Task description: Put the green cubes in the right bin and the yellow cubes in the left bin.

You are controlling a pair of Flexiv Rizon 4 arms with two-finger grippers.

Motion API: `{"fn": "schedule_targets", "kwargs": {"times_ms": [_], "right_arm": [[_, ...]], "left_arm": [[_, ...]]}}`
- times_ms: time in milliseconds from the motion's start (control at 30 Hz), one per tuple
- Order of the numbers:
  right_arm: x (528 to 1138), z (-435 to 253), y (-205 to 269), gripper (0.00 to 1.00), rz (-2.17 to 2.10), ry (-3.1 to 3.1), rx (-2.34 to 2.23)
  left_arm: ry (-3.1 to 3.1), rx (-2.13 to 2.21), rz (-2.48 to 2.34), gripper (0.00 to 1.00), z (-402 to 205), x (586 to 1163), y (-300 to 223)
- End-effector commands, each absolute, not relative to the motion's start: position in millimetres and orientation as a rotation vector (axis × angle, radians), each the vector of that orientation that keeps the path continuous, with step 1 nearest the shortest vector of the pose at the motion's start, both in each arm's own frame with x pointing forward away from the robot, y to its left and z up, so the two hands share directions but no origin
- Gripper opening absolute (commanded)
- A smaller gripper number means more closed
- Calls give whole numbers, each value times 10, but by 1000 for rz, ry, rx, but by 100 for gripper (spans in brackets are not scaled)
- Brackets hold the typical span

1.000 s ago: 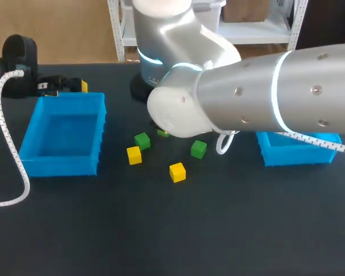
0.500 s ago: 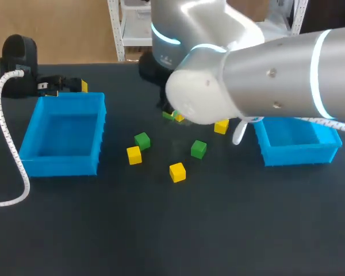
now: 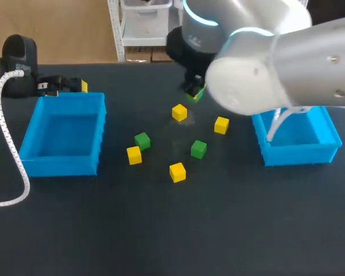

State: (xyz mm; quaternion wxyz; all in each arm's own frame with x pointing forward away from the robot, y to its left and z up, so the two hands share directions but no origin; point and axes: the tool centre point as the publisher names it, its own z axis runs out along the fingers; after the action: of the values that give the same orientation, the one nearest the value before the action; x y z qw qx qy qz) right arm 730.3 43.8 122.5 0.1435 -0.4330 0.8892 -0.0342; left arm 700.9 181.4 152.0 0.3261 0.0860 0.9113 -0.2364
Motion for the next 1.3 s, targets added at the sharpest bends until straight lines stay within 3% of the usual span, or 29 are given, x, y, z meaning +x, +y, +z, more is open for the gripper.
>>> {"fn": "schedule_targets", "kwargs": {"times_ms": [33,833,1300], "right_arm": [[7188,1315,173,0,-49,2482,-1173],[7196,1082,-1062,0,-154,2688,-788],[7120,909,-1511,0,-203,2794,-662]], "left_arm": [[2380,229,-629,100,1505,7007,1832],[2380,229,-629,100,1505,7007,1832],[2380,229,-629,100,1505,7007,1832]]}}
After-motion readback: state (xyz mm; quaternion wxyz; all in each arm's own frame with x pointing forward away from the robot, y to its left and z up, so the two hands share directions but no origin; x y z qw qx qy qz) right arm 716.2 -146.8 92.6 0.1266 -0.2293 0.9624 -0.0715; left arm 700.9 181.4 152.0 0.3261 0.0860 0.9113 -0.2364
